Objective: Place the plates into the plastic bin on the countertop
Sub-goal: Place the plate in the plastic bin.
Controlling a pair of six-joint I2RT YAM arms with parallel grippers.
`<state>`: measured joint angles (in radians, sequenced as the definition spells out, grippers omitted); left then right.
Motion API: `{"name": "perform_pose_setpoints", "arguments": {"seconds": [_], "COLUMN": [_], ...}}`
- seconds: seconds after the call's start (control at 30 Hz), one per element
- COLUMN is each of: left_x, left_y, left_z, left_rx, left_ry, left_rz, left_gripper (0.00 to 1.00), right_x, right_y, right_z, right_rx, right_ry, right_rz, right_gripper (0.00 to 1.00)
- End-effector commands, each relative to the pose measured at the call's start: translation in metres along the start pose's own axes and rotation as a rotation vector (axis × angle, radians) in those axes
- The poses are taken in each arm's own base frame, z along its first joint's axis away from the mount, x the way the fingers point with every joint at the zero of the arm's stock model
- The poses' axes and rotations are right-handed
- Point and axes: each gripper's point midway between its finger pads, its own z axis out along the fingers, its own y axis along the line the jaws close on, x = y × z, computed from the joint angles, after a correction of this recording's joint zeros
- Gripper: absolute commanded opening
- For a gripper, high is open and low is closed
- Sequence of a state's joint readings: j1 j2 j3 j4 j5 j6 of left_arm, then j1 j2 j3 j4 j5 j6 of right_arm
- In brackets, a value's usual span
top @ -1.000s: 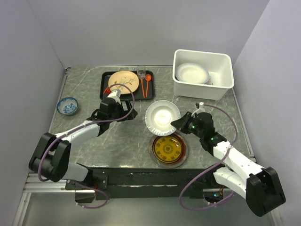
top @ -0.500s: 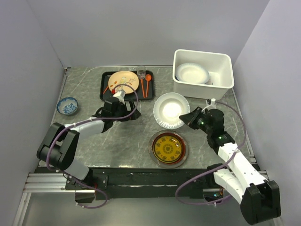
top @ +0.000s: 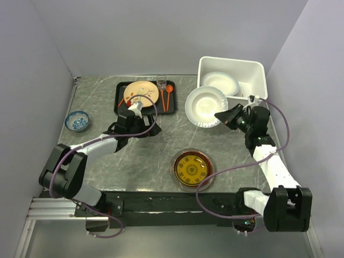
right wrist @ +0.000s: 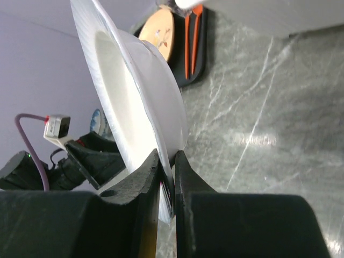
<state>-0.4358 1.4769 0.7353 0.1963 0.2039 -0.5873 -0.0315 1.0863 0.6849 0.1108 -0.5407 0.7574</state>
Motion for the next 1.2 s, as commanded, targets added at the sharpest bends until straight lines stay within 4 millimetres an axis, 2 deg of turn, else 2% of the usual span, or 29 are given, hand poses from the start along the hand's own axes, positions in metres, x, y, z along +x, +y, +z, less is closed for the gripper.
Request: {"name": "perform_pose_setpoints", "arguments": {"seconds": [0.0, 0.17, 0.47, 0.77, 0.9, 1.03, 1.17], "left_x": [-0.013, -0.012, -0.004, 0.001, 0.004, 0.002, 0.002], "left_y": [-0.015, -0.018, -0.028, -0.026, -0.025, -0.024, -0.022], "left_z": [-0.011, -0.011, -0.004, 0.004, 0.005, 0.005, 0.005], "left_rx": [0.044, 0.06, 0.118, 0.113, 0.112, 0.103, 0.091], "left_ry": [-0.04, -0.036, -0.007, 0.006, 0.011, 0.012, 0.007], "left_rz": [0.017, 0.012, -0.011, -0.026, -0.032, -0.026, -0.023], "left_gripper": [0.99, 0.99, 0.99, 0.99, 0.99, 0.99, 0.99], "right_x": [-0.042, -0.059, -0.101, -0.13, -0.139, -0.156, -0.167], "right_y": [0.044, 0.04, 0.057, 0.069, 0.065, 0.059, 0.052], "right_z": [-0.001, 0.005, 0.003, 0.005, 0.013, 0.016, 0.03], "right_rx": [-0.169, -0.169, -0.176, -0.187, -0.178, -0.172, -0.173], "right_ry": [-0.093, -0.122, -0.212, -0.246, -0.248, -0.284, -0.275], "right_rz": [-0.075, -0.058, -0.077, -0.076, -0.068, -0.056, -0.036], "right_gripper": [0.0, 0.0, 0.0, 0.0, 0.0, 0.0, 0.0]}}
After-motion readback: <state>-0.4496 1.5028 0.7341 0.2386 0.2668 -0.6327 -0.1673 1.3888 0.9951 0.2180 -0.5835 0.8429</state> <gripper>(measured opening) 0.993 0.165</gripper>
